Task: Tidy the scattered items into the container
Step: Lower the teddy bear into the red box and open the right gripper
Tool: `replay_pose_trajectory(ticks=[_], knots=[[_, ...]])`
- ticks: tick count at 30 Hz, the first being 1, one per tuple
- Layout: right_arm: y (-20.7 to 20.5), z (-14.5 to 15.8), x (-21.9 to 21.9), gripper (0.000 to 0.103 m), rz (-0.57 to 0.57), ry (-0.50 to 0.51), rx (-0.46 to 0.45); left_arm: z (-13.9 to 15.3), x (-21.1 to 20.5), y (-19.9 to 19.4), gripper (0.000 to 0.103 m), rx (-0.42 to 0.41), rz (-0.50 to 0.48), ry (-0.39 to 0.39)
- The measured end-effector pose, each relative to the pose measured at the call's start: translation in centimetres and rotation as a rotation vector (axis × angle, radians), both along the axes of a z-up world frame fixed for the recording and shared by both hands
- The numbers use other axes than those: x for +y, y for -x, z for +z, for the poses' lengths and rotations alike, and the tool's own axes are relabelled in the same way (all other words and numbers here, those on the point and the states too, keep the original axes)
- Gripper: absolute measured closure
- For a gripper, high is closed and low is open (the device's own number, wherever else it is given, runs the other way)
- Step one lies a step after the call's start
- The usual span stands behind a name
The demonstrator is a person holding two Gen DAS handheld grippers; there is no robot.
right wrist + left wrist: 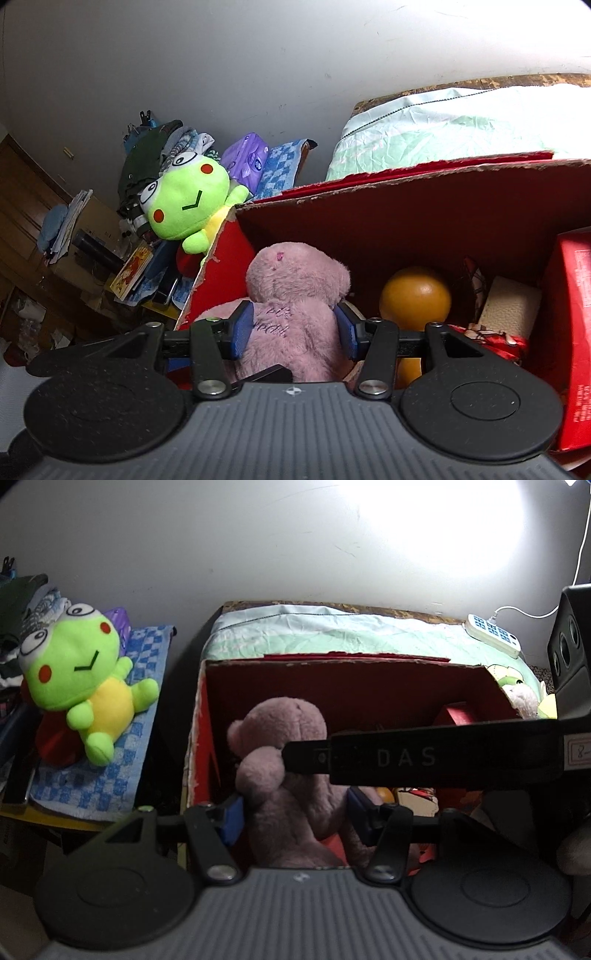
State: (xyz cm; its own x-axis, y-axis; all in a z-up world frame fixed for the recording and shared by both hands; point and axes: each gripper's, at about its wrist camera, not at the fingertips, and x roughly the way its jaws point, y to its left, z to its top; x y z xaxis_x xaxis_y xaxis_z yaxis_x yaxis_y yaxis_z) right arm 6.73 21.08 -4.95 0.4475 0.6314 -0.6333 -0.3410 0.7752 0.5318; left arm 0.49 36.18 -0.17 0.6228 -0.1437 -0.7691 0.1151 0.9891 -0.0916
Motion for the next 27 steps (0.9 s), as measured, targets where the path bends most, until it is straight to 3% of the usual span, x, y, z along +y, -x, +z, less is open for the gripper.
replay_pose_trajectory(ticks=[11,19,23,25,27], knots=[[-0.4,-0.7,1.9,0.054,0.036,0.031,0.029,1.3,0.9,1.6,0.049,-0.027,-0.011,0.016],[-0.9,-0.4,-0.3,0.053,0.029,-0.048,0.093,-0.2,-0.7,0.8,0.049,0.012,-0.032,0.011],[-1.0,-0.1,-1.8,0.069,-0.003,-0.073,0.11,-0.6,-0.9,0.5,0.05,0.02,-0.026,-0.013],[-1.2,-0.4,-2.2,0.083,-0.02,-0.078,0.133,-0.6,-0.9,0.5,0.05,0.024,-0.018,-0.017],[-1.3,-0.7,-2.1,0.088,-0.03,-0.048,0.151,-0.8,-0.8,0.3,0.05,0.034,-0.007,-0.027]])
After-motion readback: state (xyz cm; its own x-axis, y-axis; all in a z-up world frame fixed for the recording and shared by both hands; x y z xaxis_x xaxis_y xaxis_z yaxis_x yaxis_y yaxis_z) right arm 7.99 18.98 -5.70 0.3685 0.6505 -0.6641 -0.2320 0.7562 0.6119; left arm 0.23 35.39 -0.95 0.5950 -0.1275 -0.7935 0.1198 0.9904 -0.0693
